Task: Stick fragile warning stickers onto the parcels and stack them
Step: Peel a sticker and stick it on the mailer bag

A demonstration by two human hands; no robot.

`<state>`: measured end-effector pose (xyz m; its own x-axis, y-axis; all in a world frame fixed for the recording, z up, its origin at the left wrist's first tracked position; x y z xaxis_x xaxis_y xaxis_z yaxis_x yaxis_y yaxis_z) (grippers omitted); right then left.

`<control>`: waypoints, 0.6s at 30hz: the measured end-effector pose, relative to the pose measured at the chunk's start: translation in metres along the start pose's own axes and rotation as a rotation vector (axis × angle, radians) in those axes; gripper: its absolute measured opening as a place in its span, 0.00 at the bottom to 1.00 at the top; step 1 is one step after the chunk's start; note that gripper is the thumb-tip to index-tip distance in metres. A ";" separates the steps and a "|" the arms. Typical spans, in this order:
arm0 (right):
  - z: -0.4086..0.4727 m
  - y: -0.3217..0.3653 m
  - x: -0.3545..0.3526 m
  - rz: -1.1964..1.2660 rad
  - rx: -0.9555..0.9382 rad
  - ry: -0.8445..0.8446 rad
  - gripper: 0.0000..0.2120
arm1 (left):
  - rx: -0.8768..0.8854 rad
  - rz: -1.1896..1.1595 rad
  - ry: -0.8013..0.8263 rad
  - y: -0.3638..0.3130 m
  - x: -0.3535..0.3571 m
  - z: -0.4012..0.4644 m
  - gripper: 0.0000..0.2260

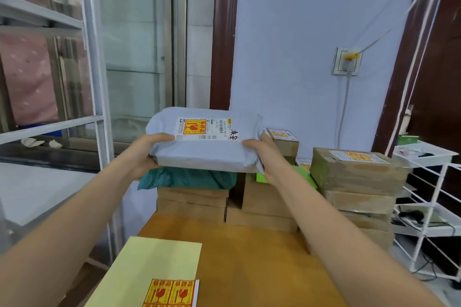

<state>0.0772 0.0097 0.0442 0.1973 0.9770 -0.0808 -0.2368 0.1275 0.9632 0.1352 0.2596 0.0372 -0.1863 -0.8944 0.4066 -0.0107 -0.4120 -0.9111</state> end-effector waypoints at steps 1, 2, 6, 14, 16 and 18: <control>0.005 -0.001 0.002 0.012 0.005 -0.001 0.18 | 0.006 -0.015 -0.010 -0.002 -0.001 0.005 0.08; 0.010 -0.001 0.004 0.011 0.007 0.002 0.18 | 0.012 -0.034 -0.021 -0.004 -0.003 0.010 0.07; 0.032 -0.006 0.010 0.006 -0.002 -0.004 0.18 | 0.047 -0.192 -0.054 -0.007 -0.013 0.034 0.08; 0.056 -0.031 0.026 -0.101 0.035 0.005 0.26 | 0.159 -0.113 -0.191 0.017 -0.038 0.080 0.20; 0.056 -0.036 0.030 -0.154 0.043 0.022 0.23 | 0.216 -0.003 -0.276 0.017 -0.042 0.083 0.21; 0.054 -0.038 0.033 -0.190 0.038 0.041 0.21 | 0.271 0.088 -0.362 0.014 -0.046 0.082 0.24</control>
<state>0.1444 0.0280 0.0186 0.1960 0.9422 -0.2716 -0.1624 0.3044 0.9386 0.2241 0.2809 0.0115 0.1812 -0.9114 0.3694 0.2559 -0.3189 -0.9126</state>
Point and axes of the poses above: each hand's wrist, its own z-axis towards the middle knuckle, its own x-axis out of the palm, y = z × x, the point moved 6 cm from there along z, towards the middle knuckle, and after that the axes turned 13 degrees about -z, right-handed, at the moved point
